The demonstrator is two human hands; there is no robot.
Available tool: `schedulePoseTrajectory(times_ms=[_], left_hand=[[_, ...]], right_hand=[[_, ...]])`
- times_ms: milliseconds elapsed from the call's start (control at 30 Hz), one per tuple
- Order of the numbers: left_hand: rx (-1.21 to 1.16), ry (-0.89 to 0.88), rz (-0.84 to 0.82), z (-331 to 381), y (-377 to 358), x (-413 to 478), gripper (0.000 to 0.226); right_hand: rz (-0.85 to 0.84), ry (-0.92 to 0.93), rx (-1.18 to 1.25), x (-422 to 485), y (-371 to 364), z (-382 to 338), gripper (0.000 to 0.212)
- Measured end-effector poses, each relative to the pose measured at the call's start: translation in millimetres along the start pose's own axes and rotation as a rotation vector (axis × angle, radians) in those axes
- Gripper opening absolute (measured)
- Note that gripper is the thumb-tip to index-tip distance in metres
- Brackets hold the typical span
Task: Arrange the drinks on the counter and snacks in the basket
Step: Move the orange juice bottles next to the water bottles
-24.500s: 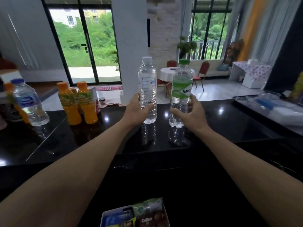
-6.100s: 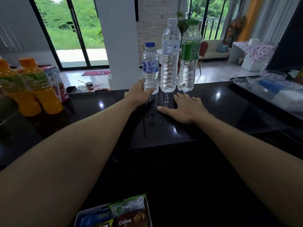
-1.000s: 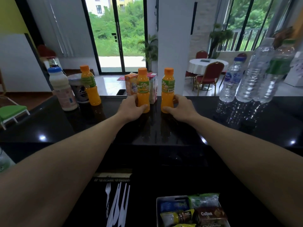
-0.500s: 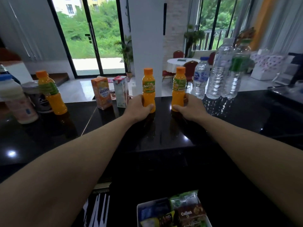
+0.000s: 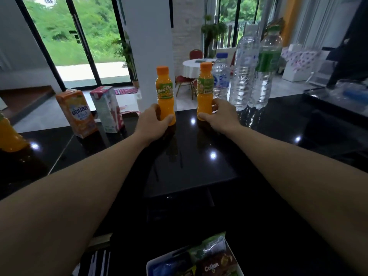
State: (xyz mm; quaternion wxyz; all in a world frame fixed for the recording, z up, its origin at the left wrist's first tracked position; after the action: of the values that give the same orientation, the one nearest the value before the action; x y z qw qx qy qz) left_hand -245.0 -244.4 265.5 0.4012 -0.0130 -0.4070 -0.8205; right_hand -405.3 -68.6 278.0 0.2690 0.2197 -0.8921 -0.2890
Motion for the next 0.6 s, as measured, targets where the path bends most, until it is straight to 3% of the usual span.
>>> schedulePoseTrajectory(times_ms=[600], left_hand=[[-0.049, -0.014, 0.000, -4.0, -3.4, 3.5, 0.056]], right_hand=[[0.043, -0.093, 0.048, 4.4, -5.6, 8.6, 0.064]])
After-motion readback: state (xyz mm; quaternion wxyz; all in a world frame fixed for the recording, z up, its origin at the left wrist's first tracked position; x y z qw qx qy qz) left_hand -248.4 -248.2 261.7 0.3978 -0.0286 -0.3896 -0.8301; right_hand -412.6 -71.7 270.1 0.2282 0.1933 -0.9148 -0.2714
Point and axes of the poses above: each hand's wrist, its own x-axis towards the middle knuckle, its own y-axis out of the back of the hand, z = x × y, the point moved 7 cm from there along x, towards the middle knuckle, and after that the axes turned 1 degree about -x, right-handed, at the moved point
